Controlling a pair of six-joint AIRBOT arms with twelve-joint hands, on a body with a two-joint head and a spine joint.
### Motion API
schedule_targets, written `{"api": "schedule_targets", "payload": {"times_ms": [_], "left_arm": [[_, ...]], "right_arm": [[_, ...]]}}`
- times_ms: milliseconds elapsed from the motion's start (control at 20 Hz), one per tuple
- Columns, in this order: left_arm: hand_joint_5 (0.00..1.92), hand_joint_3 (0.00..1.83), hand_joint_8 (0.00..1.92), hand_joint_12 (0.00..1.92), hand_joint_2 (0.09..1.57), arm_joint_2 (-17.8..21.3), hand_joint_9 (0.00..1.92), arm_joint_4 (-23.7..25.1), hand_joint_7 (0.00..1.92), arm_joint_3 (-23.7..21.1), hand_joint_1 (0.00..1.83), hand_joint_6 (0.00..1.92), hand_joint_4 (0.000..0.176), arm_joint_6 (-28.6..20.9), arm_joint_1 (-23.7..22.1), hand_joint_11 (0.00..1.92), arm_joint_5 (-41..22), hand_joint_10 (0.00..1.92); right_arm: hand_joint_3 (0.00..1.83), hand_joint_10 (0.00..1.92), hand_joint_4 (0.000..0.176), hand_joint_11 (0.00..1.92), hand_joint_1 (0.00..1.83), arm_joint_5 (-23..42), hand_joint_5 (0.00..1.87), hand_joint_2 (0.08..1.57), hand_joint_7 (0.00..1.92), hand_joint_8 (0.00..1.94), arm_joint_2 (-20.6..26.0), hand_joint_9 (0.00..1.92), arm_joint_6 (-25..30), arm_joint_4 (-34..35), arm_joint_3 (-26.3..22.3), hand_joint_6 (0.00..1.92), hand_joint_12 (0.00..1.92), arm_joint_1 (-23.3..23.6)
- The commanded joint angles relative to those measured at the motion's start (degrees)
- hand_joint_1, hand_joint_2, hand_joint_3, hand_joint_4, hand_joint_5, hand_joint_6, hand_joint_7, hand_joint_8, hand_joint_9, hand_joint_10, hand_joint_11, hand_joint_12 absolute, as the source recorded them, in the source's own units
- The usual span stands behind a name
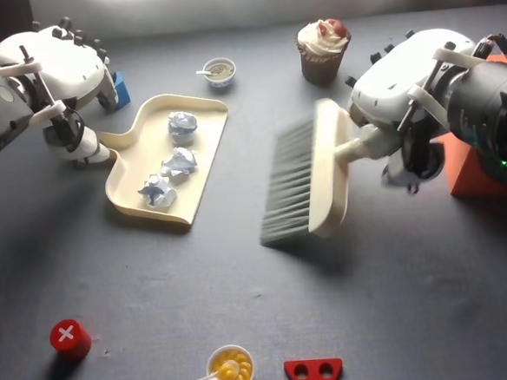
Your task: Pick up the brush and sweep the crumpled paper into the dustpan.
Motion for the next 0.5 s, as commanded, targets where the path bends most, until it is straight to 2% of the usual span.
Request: {"api": "schedule_targets", "payload": {"times_ms": [0, 50, 100, 150, 200, 250, 300, 350, 400, 450], "left_arm": [[0.77, 0.0, 0.0, 0.35, 1.02, 0.8, 0.22, 1.0, 0.27, -0.1, 0.92, 0.01, 0.022, 0.3, -0.2, 0.01, -5.6, 0.0], [0.77, 0.0, 0.0, 0.35, 1.02, 0.8, 0.22, 1.0, 0.27, -0.1, 0.92, 0.01, 0.022, 0.3, -0.2, 0.01, -5.6, 0.0], [0.77, 0.0, 0.0, 0.35, 1.02, 0.8, 0.22, 0.9, 0.27, -0.1, 0.92, 0.01, 0.021, 0.3, -0.2, 0.01, -5.6, 0.0], [0.77, 0.0, 0.0, 0.35, 1.02, 0.7, 0.22, 0.7, 0.27, -0.2, 0.92, 0.01, 0.021, 0.3, -0.1, 0.01, -5.6, 0.0], [0.76, 0.0, 0.0, 0.35, 1.04, 0.7, 0.21, 0.6, 0.27, -0.4, 0.88, 0.0, 0.033, 0.3, -0.1, 0.0, -5.7, 0.0], [0.76, 0.0, 0.0, 0.35, 1.04, 0.7, 0.21, 0.4, 0.27, -0.5, 0.88, 0.0, 0.033, 0.3, -0.1, 0.0, -6.1, 0.0], [0.76, 0.0, 0.0, 0.35, 1.04, 0.6, 0.22, 0.4, 0.27, -0.6, 0.88, 0.0, 0.037, 0.3, 0.0, 0.01, -6.2, 0.0], [0.78, 0.0, 0.01, 0.35, 1.04, 0.6, 0.23, 0.4, 0.29, -0.8, 0.91, 0.01, 0.024, 0.3, 0.1, 0.02, -6.1, 0.01], [0.77, 0.0, 0.0, 0.35, 1.05, 0.6, 0.22, 0.4, 0.27, -1.0, 0.89, 0.0, 0.028, 0.3, 0.3, 0.01, -6.0, 0.0], [0.77, 0.0, 0.0, 0.35, 1.04, 0.7, 0.22, 0.4, 0.27, -1.2, 0.9, 0.0, 0.025, 0.0, 0.6, 0.01, -6.0, 0.0]], "right_arm": [[0.0, 1.92, 0.032, 0.35, 0.73, 1.1, 0.32, 0.96, 0.32, 1.9, 0.5, 0.35, -0.3, -2.2, -0.5, 1.88, 1.92, 0.0], [0.0, 1.92, 0.032, 0.35, 0.73, 1.9, 0.32, 0.96, 0.32, 1.9, 0.7, 0.35, -1.7, -0.6, -1.1, 1.88, 1.92, -0.4], [0.0, 1.92, 0.043, 0.31, 0.71, 2.2, 0.33, 0.95, 0.3, 1.89, 0.9, 0.32, -2.8, 0.3, -1.6, 1.87, 1.92, -0.8], [0.0, 1.92, 0.043, 0.31, 0.71, 2.3, 0.33, 0.95, 0.3, 1.89, 1.2, 0.32, -3.6, 1.0, -2.2, 1.87, 1.92, -1.3], [0.0, 1.35, 0.005, 0.31, 0.55, 2.3, 0.26, 0.89, 0.33, 1.24, 1.3, 0.34, -4.8, 2.4, -2.7, 1.2, 1.5, -1.4], [0.0, 1.35, 0.005, 0.31, 0.55, 2.3, 0.26, 0.89, 0.33, 1.24, 1.5, 0.34, -5.7, 3.4, -3.1, 1.2, 1.5, -1.4], [0.0, 0.19, 0.0, 0.42, 0.36, 2.3, 0.4, 0.81, 0.55, 0.13, 1.6, 0.56, -6.8, 4.3, -3.5, 0.12, 0.71, -1.4], [0.0, 0.01, 0.0, 0.51, 0.34, 2.3, 0.39, 0.8, 0.54, 0.01, 1.6, 0.59, -9.0, 6.5, -3.8, 0.01, 0.42, -1.4], [0.0, 0.0, 0.0, 0.54, 0.33, 2.2, 0.32, 0.78, 0.45, 0.0, 1.6, 0.49, -11.0, 8.6, -4.1, 0.0, 0.19, -1.3], [0.0, 0.0, 0.0, 0.52, 0.32, 2.2, 0.25, 0.78, 0.37, 0.0, 1.8, 0.42, -13.0, 10.8, -4.3, 0.0, 0.1, -0.9]]}}
